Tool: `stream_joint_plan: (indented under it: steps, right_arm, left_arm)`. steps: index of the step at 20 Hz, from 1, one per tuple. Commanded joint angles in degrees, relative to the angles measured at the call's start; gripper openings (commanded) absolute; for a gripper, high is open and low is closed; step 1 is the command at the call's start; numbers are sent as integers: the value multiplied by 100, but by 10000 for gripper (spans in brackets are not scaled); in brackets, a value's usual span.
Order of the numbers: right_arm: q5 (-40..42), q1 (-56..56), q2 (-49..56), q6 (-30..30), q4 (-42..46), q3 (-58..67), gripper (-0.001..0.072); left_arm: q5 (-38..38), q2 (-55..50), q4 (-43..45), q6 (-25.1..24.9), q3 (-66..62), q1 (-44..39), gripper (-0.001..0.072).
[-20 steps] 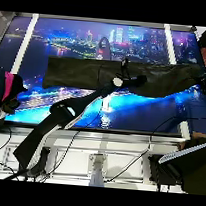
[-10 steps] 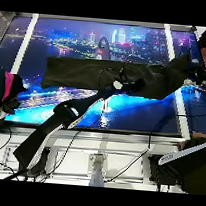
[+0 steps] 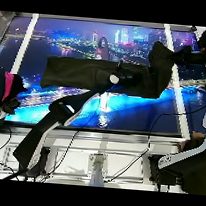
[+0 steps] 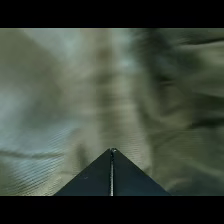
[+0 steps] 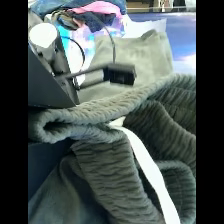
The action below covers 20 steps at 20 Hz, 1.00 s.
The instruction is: Fold the clothes and pants, and hang the long-sleeved shirts on hangers.
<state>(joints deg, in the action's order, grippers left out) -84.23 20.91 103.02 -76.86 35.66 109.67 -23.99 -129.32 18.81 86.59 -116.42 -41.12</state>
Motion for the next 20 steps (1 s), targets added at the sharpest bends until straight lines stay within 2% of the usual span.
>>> stream_joint_plan:
  steps: [1, 3, 7, 9, 14, 15, 16, 17, 20]
  right_arm:
    - [400, -496, -48, -345, -2, 328, 21]
    - [527, -844, -48, -501, -11, 424, 21]
    - [894, -1722, -33, -793, 92, 437, 21]
    - [1060, -2293, 4, -999, 466, 437, 21]
    - [1025, -3665, 529, -1847, 1950, 433, 36]
    - [988, -3873, 638, -1847, 2074, 433, 179]
    - [994, -4044, 706, -1847, 2267, 437, 408]
    - [1051, -4146, 708, -1849, 2446, 437, 454]
    - [970, -4083, 686, -1849, 2839, 708, 454]
  left_arm:
    - [-756, 656, 1279, 120, -2, 575, 4]
    - [-1244, 1132, 2277, 173, -2, 953, 4]
    - [-2142, 2044, 5080, 1263, -2, 1781, 5]
    - [-2599, 2435, 6118, 1679, -2, 2177, 6]
    - [-3283, 2861, 6264, 1648, 0, 2782, 8]
    - [-3331, 2863, 6262, 1628, 0, 2826, 8]
    - [-3373, 2863, 6262, 1587, 0, 2839, 8]
    - [-3381, 2863, 6262, 1572, 0, 2839, 8]
    - [-3386, 2865, 6260, 1325, 0, 2815, 8]
